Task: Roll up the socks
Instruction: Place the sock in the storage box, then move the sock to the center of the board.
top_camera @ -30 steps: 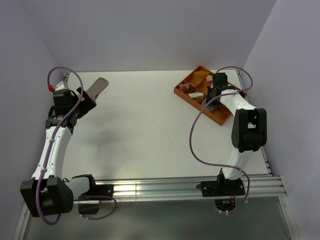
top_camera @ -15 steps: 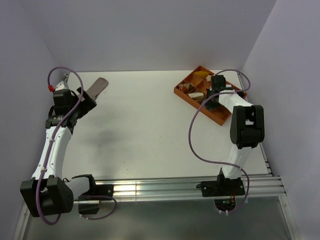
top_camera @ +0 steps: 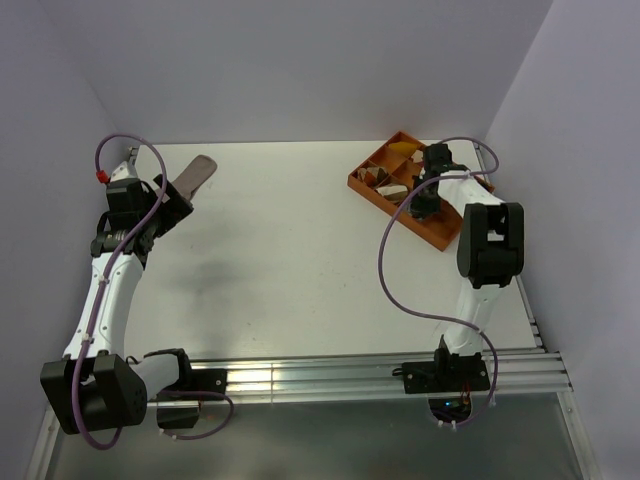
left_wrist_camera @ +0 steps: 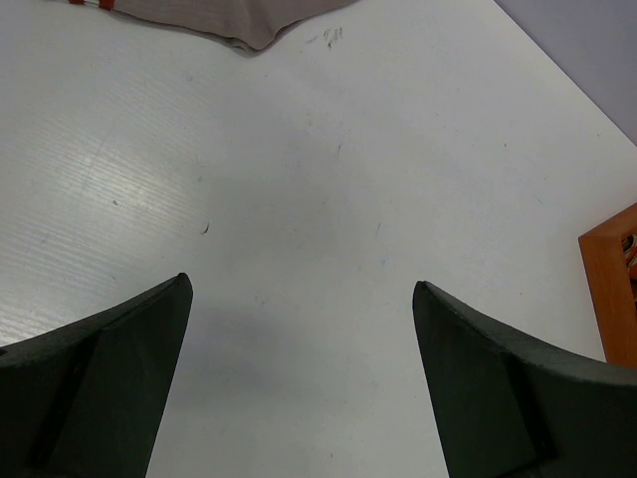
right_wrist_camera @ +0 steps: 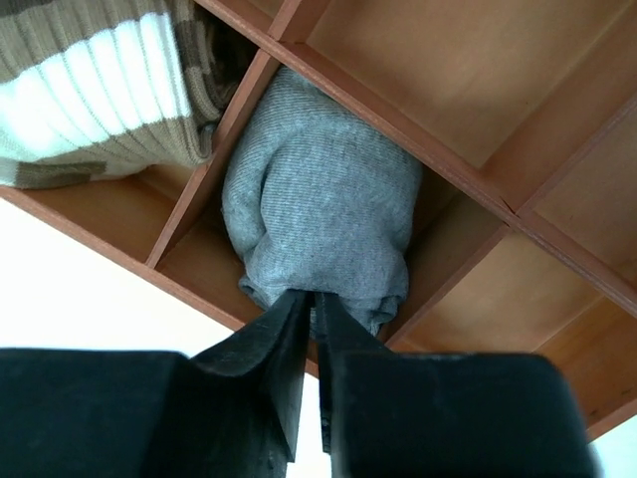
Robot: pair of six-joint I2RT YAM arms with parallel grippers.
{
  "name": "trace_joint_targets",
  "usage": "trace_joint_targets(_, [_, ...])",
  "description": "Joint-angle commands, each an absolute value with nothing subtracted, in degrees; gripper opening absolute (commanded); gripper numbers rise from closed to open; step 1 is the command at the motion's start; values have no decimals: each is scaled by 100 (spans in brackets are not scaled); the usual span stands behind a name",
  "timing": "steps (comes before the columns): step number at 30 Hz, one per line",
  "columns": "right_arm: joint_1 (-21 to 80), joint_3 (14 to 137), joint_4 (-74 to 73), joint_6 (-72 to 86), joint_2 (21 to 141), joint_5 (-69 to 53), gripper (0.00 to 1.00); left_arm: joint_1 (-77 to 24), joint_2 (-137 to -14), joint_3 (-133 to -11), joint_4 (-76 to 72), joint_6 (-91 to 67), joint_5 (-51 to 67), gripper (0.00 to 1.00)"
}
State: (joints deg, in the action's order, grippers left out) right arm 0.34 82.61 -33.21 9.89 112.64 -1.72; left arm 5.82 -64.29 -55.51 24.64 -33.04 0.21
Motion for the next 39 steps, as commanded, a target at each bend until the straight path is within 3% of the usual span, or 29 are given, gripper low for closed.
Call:
trace_joint_targets(1, [44, 7990, -3780, 975, 11286, -457, 17, 606, -6363, -5511, 2250, -3234, 105, 98])
trace_joint_targets(9, [44, 8226, -3735, 1160, 9809, -448, 45, 606, -6284, -5493, 2232, -3226, 97, 98])
trace_joint_targets(16, [44, 8218, -3481, 1432, 7729, -9, 71, 606, -6179, -5502, 2224, -3199, 44, 98])
trace_joint_targets(21, [44, 8086, -3323, 1599, 5926, 562, 79, 615, -6126, -5590, 2241, -3164, 26, 99])
trace_joint_targets(25, [44, 7727, -2999, 1784, 4679, 694, 92, 606, -6231, -5739, 2311, -3146, 18, 99])
trace_joint_targets(31, [44, 6769, -2488, 1679, 2878, 291, 96, 606, -6802, -6336, 2645, -3313, -149, 99])
trace_joint_targets(39, [483, 5810, -2356, 1275, 1741, 229, 100, 650, -8225, -6872, 2136, -3718, -290, 98])
